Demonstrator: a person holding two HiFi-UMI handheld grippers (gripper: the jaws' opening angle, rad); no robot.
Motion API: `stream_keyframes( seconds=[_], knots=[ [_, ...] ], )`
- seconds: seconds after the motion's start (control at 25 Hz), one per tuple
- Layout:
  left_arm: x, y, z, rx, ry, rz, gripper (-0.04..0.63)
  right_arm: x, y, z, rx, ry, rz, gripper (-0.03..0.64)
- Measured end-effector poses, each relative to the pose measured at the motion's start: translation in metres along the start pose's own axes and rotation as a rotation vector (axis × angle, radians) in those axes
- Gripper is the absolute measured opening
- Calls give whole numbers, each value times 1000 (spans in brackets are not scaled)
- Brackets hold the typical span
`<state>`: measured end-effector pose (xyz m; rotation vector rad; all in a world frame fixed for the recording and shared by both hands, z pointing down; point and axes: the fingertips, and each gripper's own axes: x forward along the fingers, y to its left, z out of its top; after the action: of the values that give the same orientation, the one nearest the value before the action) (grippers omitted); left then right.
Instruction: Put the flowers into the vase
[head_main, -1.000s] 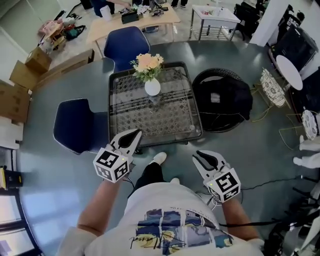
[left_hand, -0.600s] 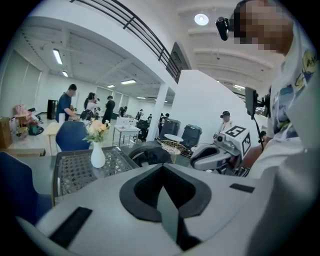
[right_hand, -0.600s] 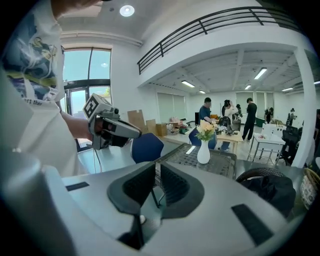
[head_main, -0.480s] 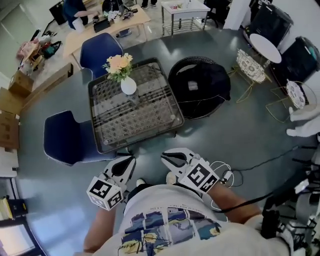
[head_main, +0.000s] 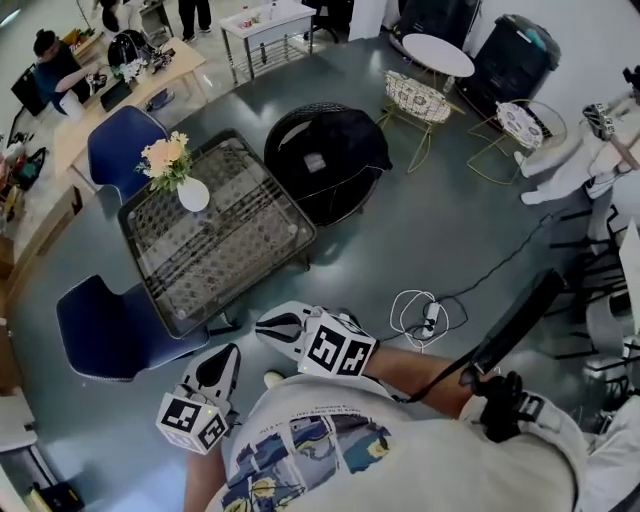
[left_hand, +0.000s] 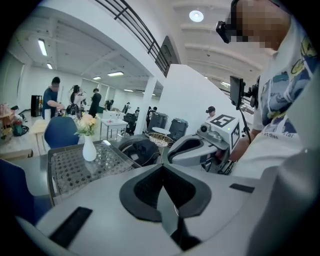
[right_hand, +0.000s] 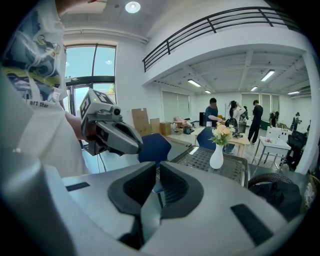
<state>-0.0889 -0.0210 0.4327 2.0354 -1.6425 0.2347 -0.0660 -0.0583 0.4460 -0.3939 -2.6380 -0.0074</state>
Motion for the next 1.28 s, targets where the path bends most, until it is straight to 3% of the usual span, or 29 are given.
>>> stream_keyframes(
  seconds=[1.28],
  knots=[
    [-145,55,-74,-21,-12,-18,9,106,124,46,-41,33,-18,17]
  ],
)
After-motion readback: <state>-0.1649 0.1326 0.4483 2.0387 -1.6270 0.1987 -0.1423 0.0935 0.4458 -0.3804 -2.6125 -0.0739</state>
